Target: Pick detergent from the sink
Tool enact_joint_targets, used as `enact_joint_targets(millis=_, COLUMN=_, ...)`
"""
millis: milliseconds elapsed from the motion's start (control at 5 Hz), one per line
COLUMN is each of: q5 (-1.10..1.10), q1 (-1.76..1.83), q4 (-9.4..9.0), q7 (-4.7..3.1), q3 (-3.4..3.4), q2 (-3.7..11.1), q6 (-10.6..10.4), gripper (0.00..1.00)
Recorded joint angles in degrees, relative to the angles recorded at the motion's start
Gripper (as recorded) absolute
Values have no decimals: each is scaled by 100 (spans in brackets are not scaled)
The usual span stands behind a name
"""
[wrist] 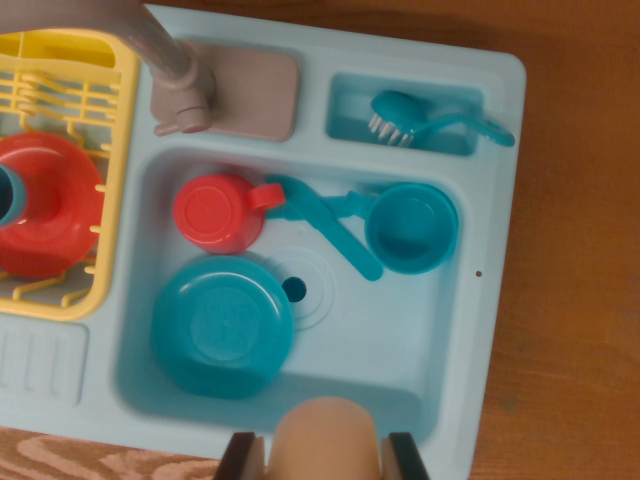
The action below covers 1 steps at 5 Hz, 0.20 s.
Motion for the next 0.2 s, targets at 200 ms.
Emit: enact_joint_targets(millis=200, q5=0, q1=0, q4=0, q7=0, q3=0, q2=0, q6=0, gripper=100)
